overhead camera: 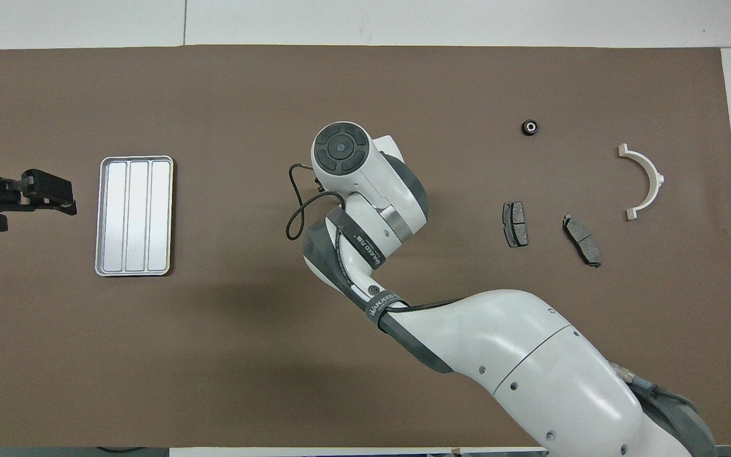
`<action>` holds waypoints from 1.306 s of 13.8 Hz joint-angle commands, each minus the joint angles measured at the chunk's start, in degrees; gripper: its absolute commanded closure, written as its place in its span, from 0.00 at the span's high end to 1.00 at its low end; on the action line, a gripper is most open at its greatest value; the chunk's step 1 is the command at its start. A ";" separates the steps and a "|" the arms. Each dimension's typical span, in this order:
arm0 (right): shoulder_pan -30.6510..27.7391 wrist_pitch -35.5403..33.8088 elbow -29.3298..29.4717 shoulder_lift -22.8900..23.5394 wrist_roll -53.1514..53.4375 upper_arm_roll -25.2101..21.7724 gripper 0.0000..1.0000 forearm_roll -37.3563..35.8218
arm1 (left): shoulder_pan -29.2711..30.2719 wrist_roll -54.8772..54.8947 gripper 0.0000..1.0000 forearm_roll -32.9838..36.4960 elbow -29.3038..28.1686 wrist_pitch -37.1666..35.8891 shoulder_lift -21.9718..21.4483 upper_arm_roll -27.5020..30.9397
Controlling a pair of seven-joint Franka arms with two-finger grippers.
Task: Place bearing gear from tray to pile
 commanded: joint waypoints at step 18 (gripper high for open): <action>-19.76 -3.33 0.77 -4.17 -28.60 4.03 0.00 -0.84 | 0.20 0.26 1.00 -0.72 -0.94 0.43 -1.84 -0.29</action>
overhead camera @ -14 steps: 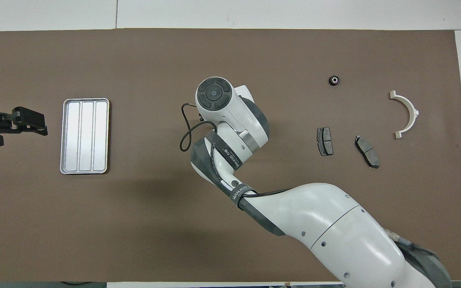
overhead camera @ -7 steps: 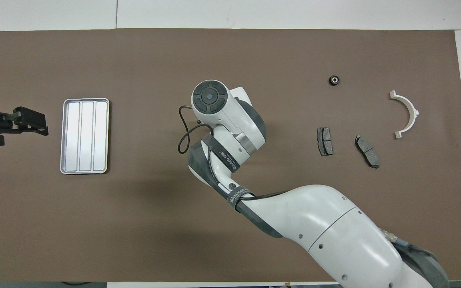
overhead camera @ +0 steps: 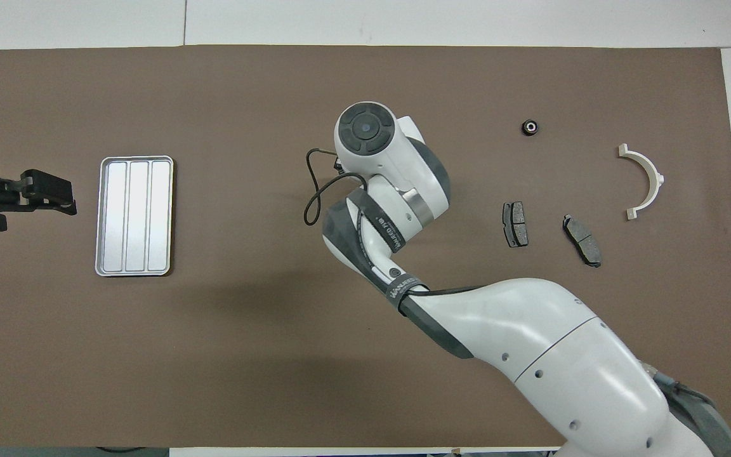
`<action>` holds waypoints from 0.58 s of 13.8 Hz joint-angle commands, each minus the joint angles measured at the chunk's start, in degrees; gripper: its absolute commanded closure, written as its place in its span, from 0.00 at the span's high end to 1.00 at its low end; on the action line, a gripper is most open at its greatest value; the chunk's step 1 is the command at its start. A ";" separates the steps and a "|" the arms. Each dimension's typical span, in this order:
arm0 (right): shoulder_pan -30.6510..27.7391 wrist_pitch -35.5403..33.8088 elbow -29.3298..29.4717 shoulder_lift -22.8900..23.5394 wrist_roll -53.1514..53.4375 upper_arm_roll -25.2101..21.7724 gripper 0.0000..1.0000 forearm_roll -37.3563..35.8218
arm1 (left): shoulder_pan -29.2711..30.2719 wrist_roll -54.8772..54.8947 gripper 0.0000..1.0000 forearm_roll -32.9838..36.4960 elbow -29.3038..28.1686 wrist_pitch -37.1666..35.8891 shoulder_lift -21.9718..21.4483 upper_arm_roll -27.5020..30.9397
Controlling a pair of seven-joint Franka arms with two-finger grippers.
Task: Place bearing gear from tray to pile
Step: 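Lower the gear beside the first gear and open the right gripper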
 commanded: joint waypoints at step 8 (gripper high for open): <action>-19.81 -7.32 -1.07 -1.51 -31.39 2.27 0.00 0.80 | -0.07 0.26 1.00 -0.70 -1.15 0.33 -1.60 -0.10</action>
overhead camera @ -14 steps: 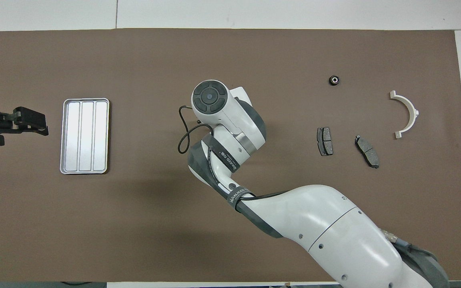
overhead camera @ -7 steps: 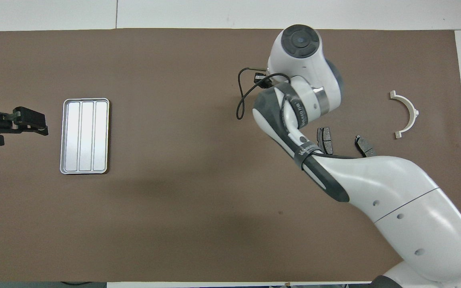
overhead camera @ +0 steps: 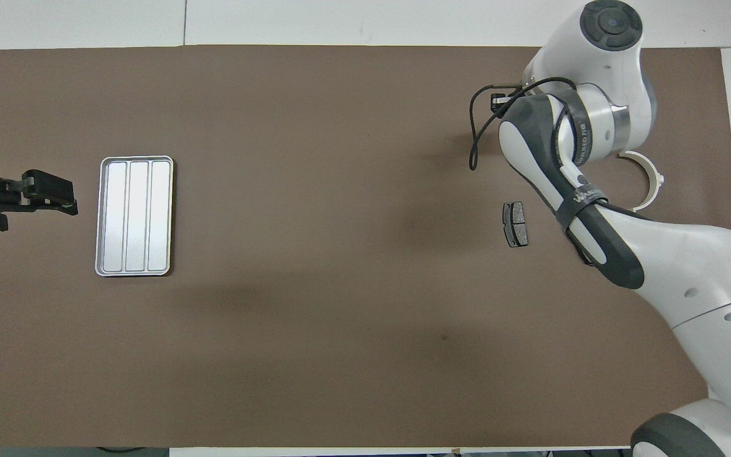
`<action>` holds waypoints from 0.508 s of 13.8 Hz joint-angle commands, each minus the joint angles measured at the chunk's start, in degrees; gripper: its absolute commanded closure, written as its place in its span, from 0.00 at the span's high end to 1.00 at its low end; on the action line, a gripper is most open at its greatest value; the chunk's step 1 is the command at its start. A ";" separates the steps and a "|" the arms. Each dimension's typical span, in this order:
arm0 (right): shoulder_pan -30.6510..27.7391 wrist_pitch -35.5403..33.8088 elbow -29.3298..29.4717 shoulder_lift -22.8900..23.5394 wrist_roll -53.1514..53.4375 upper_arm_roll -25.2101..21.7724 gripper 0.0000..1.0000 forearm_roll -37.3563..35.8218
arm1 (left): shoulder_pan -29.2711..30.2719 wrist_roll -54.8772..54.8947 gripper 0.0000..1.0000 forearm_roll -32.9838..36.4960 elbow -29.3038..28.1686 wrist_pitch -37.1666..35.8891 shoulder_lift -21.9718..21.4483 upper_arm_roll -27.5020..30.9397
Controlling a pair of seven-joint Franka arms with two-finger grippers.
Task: Place bearing gear from tray to pile
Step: 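Lower the gear beside the first gear and open the right gripper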
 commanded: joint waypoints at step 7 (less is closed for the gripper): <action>-5.11 -1.23 -0.90 1.12 -6.96 1.15 0.00 -0.24 | -0.06 0.26 1.00 -0.67 -1.15 0.33 -1.45 0.16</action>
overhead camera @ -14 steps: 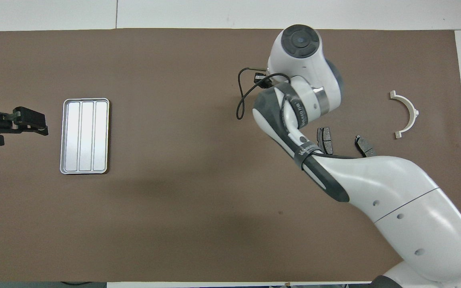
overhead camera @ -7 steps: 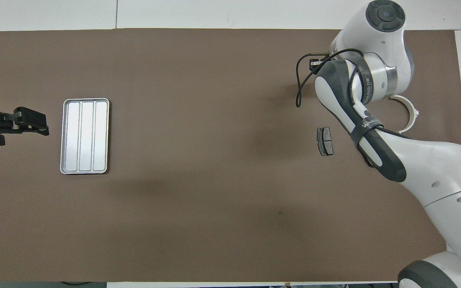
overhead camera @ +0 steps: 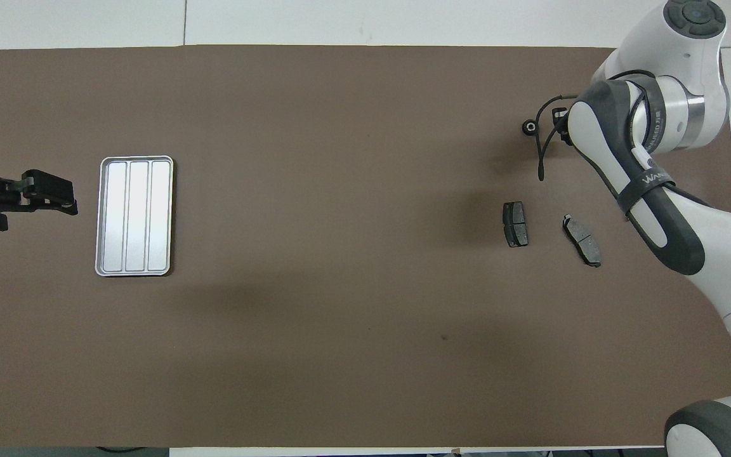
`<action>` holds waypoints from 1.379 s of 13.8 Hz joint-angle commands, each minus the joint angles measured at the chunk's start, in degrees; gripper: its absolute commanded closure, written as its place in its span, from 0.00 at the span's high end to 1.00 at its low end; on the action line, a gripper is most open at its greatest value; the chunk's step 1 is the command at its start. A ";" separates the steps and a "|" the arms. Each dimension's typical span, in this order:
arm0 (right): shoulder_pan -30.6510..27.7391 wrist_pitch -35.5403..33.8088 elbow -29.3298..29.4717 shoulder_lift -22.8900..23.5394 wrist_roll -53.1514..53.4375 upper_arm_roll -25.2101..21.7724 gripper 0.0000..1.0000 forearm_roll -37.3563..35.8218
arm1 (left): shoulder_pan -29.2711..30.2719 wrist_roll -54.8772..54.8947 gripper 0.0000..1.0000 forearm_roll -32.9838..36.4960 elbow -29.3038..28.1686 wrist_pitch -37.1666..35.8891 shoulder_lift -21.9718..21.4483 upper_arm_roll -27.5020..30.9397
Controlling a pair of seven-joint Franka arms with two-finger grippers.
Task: Place bearing gear from tray to pile
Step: 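Lower the gear beside the first gear and open the right gripper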
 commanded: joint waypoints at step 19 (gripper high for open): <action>-2.18 4.04 -0.64 0.38 -2.36 1.09 1.00 0.59 | -0.06 0.26 1.00 -0.67 -1.15 0.33 -1.43 0.08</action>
